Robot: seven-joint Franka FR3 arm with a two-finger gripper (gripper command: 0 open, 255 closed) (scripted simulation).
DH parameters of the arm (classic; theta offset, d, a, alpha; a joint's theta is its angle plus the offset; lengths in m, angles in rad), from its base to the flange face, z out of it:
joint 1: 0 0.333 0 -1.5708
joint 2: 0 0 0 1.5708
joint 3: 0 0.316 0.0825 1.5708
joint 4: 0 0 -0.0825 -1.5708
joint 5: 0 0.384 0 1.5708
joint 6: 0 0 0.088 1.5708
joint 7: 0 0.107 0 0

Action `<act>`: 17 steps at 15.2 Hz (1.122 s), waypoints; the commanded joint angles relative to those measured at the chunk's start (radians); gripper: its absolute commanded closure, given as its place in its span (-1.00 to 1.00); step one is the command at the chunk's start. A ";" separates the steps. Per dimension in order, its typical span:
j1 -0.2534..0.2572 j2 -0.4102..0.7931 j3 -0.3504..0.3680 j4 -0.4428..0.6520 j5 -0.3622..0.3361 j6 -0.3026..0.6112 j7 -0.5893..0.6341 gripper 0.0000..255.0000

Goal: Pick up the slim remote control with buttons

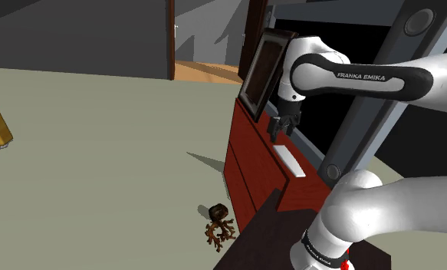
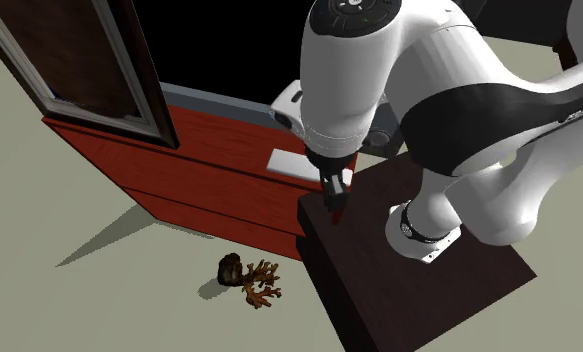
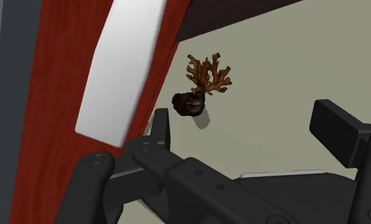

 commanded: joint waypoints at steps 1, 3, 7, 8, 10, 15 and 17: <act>-0.040 0.001 -0.035 -0.043 -0.017 0.058 0.024 -1.00; -0.081 0.007 -0.072 -0.081 -0.034 0.116 0.046 -1.00; -0.164 0.032 -0.148 -0.152 -0.070 0.237 0.087 -1.00; -0.185 0.041 -0.168 -0.169 -0.079 0.269 0.097 -1.00; -0.227 0.063 -0.208 -0.199 -0.097 0.334 0.115 -1.00; -0.245 0.100 -0.237 -0.248 -0.115 0.423 0.123 -1.00; -0.246 0.117 -0.245 -0.267 -0.122 0.458 0.123 -1.00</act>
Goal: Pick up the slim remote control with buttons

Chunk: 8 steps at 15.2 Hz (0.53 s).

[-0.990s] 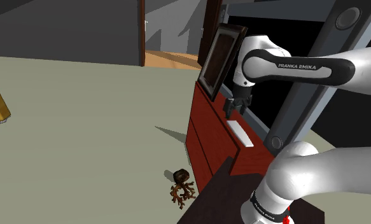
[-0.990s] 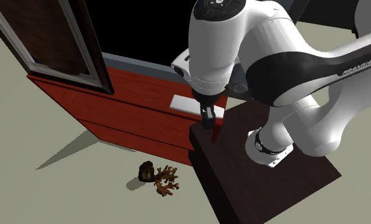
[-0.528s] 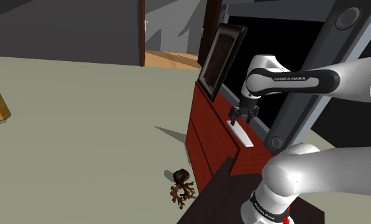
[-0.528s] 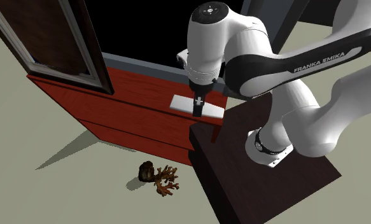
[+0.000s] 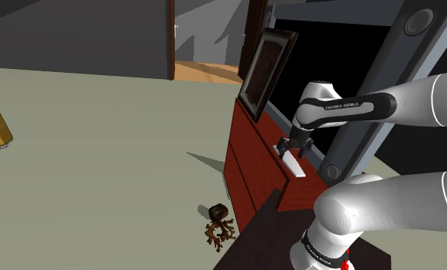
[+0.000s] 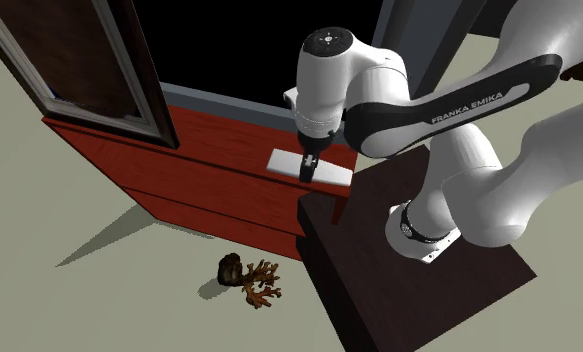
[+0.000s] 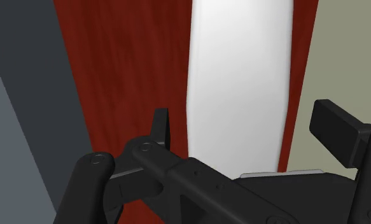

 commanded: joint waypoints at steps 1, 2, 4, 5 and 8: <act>-0.001 0.016 -0.007 -0.019 -0.006 0.035 0.002 -1.00; -0.001 0.021 -0.009 -0.024 -0.008 0.045 0.002 -1.00; -0.001 0.020 -0.008 -0.024 -0.007 0.045 0.003 1.00; -0.001 0.019 -0.008 -0.025 -0.007 0.045 0.003 1.00; -0.001 0.019 -0.008 -0.025 -0.008 0.044 0.003 1.00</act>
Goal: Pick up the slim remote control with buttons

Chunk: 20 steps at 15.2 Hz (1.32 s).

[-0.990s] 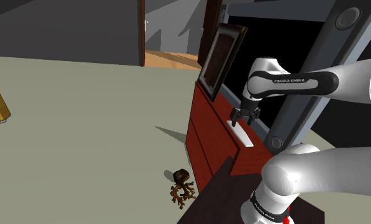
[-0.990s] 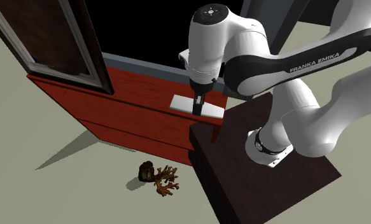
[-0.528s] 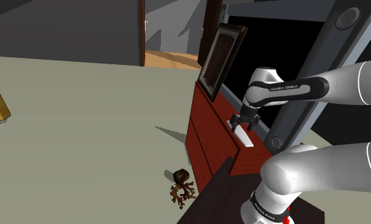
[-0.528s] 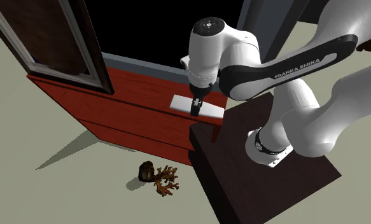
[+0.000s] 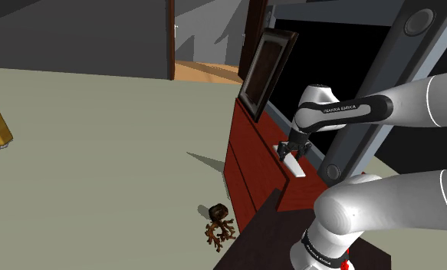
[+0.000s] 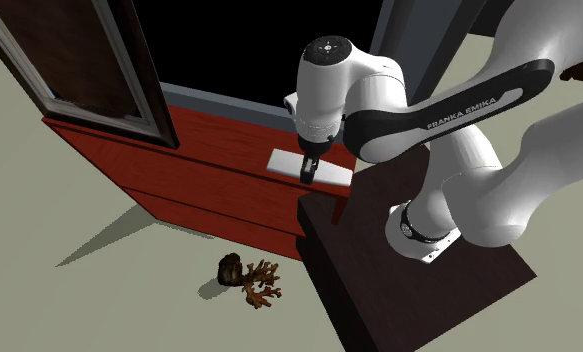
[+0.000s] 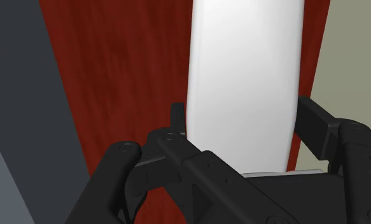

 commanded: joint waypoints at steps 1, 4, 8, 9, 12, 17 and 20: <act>0.000 0.000 0.000 0.000 0.000 0.000 0.000 1.00; 0.000 0.000 0.000 0.000 0.000 0.000 0.000 1.00; 0.002 -0.025 0.011 0.027 0.009 -0.052 -0.002 1.00; 0.002 -0.033 0.015 0.036 0.013 -0.069 -0.002 1.00; 0.005 -0.054 0.027 0.065 0.022 -0.119 -0.002 1.00; 0.010 -0.081 0.045 0.118 0.038 -0.198 -0.004 1.00; 0.013 -0.092 0.055 0.152 0.047 -0.243 -0.005 1.00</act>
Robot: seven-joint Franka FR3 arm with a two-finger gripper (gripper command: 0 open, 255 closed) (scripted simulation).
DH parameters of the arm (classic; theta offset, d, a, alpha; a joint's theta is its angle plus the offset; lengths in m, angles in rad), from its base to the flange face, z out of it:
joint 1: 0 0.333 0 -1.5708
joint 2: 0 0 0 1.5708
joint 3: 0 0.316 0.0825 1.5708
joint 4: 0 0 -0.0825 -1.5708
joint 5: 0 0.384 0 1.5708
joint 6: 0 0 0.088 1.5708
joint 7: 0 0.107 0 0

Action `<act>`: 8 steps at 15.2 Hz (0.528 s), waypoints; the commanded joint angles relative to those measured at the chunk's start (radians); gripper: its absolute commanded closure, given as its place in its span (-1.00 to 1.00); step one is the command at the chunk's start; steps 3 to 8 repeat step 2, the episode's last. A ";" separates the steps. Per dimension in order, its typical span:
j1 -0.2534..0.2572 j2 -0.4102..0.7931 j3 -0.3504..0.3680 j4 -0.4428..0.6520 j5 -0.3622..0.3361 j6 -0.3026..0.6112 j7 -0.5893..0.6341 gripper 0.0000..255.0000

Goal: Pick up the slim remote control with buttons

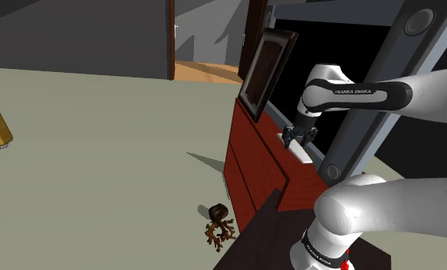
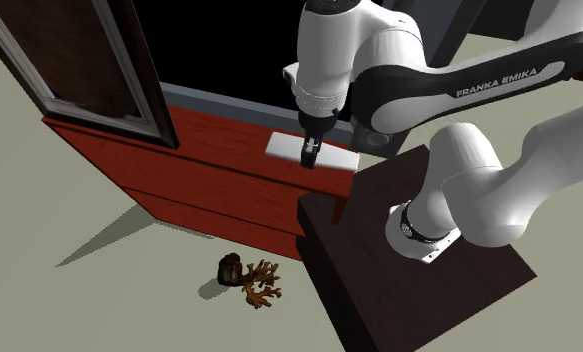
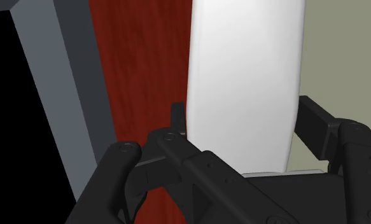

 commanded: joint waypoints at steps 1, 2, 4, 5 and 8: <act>0.001 -0.006 0.005 0.015 0.004 -0.021 0.000 1.00; 0.001 -0.006 0.005 0.015 0.004 -0.021 0.000 1.00; 0.001 -0.006 0.005 0.015 0.004 -0.021 0.000 1.00; 0.001 -0.006 0.005 0.015 0.004 -0.021 0.000 1.00; 0.001 -0.006 0.005 0.015 0.004 -0.021 0.000 1.00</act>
